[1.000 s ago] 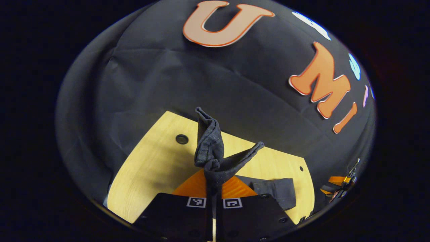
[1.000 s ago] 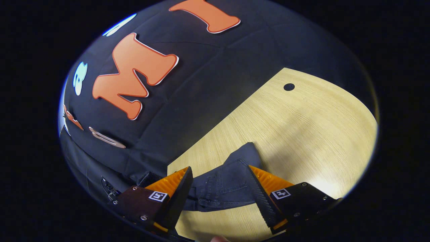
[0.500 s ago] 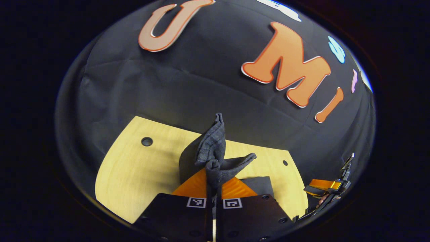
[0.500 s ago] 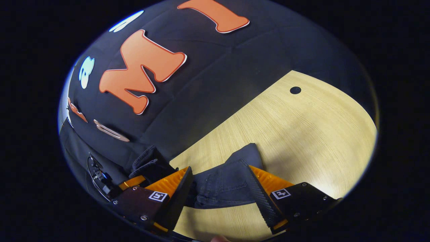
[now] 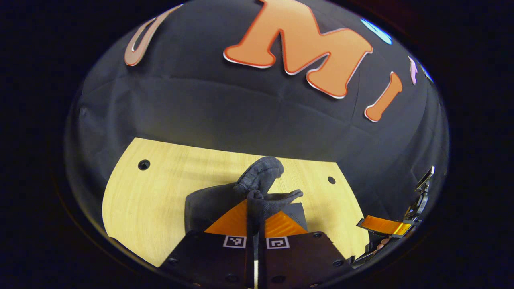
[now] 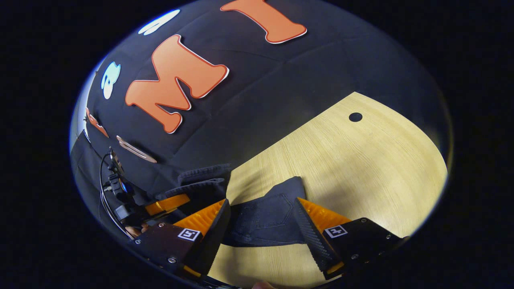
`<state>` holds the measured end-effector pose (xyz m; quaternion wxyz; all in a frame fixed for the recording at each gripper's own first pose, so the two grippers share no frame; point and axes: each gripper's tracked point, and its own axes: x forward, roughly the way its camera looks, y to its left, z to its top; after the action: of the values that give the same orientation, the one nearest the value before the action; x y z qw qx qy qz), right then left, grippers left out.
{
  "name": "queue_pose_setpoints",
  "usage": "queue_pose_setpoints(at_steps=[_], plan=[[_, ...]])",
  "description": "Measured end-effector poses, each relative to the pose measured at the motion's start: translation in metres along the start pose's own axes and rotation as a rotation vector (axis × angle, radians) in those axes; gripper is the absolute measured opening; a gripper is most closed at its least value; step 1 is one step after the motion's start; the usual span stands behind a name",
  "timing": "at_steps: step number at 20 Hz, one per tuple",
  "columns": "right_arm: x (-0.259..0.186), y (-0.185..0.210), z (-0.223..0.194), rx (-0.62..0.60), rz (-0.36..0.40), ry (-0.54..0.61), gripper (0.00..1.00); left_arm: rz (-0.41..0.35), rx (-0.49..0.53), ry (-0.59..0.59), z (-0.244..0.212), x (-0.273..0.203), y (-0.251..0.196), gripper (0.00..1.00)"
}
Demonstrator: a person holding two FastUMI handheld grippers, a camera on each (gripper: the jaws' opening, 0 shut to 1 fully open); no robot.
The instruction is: Grasp the waist and the cuffs of the jeans and fold them to make the two legs overlap; first hold the waist and fold one-third of the jeans toward the cuffs, then hold the cuffs and fold the remaining one-third in the same direction to finish folding.
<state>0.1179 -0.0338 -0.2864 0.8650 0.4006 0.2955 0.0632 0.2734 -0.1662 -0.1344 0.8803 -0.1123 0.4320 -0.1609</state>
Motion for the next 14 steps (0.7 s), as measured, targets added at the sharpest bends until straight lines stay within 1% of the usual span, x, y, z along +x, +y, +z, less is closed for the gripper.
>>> queue_pose_setpoints(at_steps=[2,4,7,9,10,11,12,13,14], plan=[[-0.002,-0.004,0.003,-0.001,0.009,0.003,0.97,0.026,0.034,0.016,-0.003,0.012,-0.012,0.04],[-0.005,-0.007,0.007,-0.011,0.012,-0.002,0.97,0.044,0.039,0.017,-0.003,0.018,-0.02,0.04],[-0.008,-0.016,0.01,-0.021,0.01,0.001,0.96,0.069,0.065,0.062,-0.019,0.024,-0.03,0.04],[-0.008,-0.018,0.01,-0.019,0.015,0.006,0.97,0.009,0.116,0.116,-0.04,0.026,-0.054,0.07],[-0.007,-0.019,0.01,-0.022,0.017,0.008,0.96,-0.033,0.155,0.153,-0.057,0.028,-0.069,0.2],[-0.009,-0.022,0.008,-0.026,0.016,0.012,0.96,-0.081,0.206,0.215,-0.079,0.023,-0.081,0.32],[-0.009,-0.025,0.008,-0.03,0.011,0.013,0.96,-0.108,0.226,0.227,-0.091,0.021,-0.084,0.45],[-0.011,-0.025,0.008,-0.038,0.014,0.012,0.96,-0.126,0.21,0.226,-0.095,0.018,-0.082,0.57],[-0.012,-0.027,0.008,-0.046,0.006,0.008,0.97,-0.138,0.191,0.219,-0.097,0.012,-0.079,0.66]])
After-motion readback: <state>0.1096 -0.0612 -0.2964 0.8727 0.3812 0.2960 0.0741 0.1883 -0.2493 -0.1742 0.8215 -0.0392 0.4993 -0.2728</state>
